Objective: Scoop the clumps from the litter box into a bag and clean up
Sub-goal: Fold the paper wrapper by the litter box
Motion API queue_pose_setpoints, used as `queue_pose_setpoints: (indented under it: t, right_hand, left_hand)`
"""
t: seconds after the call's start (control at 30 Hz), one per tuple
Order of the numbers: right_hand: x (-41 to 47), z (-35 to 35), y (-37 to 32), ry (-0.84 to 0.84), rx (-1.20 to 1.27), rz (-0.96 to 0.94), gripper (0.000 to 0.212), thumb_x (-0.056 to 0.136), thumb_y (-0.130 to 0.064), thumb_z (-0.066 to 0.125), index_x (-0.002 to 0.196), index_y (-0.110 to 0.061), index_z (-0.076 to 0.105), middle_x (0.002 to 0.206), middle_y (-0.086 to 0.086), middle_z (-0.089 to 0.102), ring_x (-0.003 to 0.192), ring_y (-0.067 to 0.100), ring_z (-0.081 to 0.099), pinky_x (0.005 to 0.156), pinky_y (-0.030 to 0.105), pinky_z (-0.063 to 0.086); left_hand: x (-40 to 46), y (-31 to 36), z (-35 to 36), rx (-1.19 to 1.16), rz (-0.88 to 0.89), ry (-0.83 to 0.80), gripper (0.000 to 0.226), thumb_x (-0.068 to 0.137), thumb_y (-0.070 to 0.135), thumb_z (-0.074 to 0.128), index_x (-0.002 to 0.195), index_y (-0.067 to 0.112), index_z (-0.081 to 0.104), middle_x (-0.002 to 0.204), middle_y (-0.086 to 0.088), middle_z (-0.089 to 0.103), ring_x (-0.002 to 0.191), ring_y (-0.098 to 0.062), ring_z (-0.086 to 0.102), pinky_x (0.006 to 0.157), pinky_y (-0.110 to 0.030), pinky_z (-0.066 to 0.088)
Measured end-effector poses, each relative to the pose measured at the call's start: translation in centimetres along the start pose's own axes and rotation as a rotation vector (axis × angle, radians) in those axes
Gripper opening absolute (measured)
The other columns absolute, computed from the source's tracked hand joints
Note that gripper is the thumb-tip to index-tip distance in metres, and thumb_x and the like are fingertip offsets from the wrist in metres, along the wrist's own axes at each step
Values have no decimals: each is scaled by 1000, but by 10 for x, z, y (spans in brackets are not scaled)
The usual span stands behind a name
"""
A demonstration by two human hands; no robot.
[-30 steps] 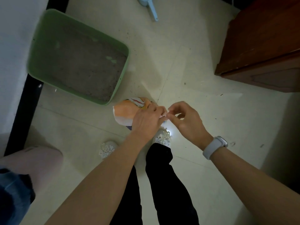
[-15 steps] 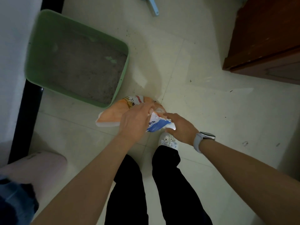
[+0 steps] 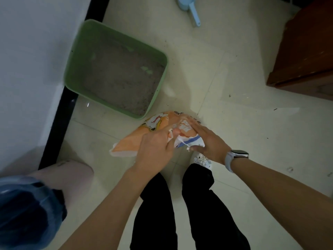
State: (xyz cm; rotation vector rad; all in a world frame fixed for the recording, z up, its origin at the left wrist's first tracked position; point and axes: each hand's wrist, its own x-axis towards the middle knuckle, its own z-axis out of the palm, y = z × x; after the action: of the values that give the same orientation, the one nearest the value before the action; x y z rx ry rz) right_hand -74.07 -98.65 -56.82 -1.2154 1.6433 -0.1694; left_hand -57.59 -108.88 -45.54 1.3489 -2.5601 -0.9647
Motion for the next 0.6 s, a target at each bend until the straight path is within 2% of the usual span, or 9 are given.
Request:
queue_pose_setpoints:
  t: [0.1,0.17,0.23,0.33,0.37,0.43,0.47,0.53,0.6]
  right_hand:
    - [-3,-19,-19,78,-90,-26,71,86,-33,61,144,-19,23,147,5,33,128,28,39,99,40,40]
    - [-2,-39,-35,44,-99,-34,72,84,-35,63,143,-17,26,143,8,37,126,29,40,100,40,39]
    - [-1,-60,-54,-28,-127,-57,71,84,-34,64,142,-15,27,138,9,39,123,29,39,98,38,37]
    - [-6,-86,-79,-130,-371,-124,55,93,-30,51,140,-12,29,129,13,45,112,30,44,88,35,37]
    - [-10,-91,-88,-142,-458,-173,51,95,-25,46,141,-12,28,127,14,48,108,30,46,85,34,38]
    - [-19,-97,-100,-110,-542,-287,48,94,-14,44,140,-13,33,123,15,54,102,32,51,79,33,40]
    - [-23,-98,-106,-94,-552,-329,48,93,-13,45,140,-12,35,119,16,57,98,33,54,75,33,41]
    - [-34,-104,-120,-73,-595,-368,50,94,-19,47,141,-10,33,108,18,61,91,33,57,69,33,41]
    - [-44,-108,-131,-68,-625,-433,53,91,-22,56,137,-4,38,91,20,64,75,34,61,58,31,43]
  left_hand:
    - [-7,20,-31,-8,14,28,37,87,25,42,75,1,67,40,-2,42,33,-17,36,48,-22,19]
    - [-13,31,-54,14,14,40,42,89,30,38,68,4,65,39,-1,42,33,-17,37,47,-21,19]
    - [-19,39,-77,-10,-3,94,48,89,32,38,64,0,65,38,1,37,34,-14,31,48,-21,21]
    - [-23,55,-105,-91,-38,147,53,89,36,37,62,-2,62,39,-5,41,61,-23,45,51,-25,29]
    - [-24,61,-114,-97,-45,150,55,89,38,36,62,-3,61,40,-7,43,64,-24,45,53,-26,31]
    - [-27,69,-133,-133,-113,136,62,87,46,32,67,-5,63,45,-7,46,53,-25,45,54,-26,32]
    - [-27,71,-142,-174,-184,142,65,86,50,32,74,-5,65,51,-7,50,50,-20,48,54,-26,32]
    - [-28,68,-159,-259,-354,193,53,91,49,41,88,2,65,65,-4,55,66,-26,56,56,-25,35]
    - [-30,63,-174,-293,-502,264,32,96,33,42,90,8,60,69,0,53,73,-25,54,58,-25,36]
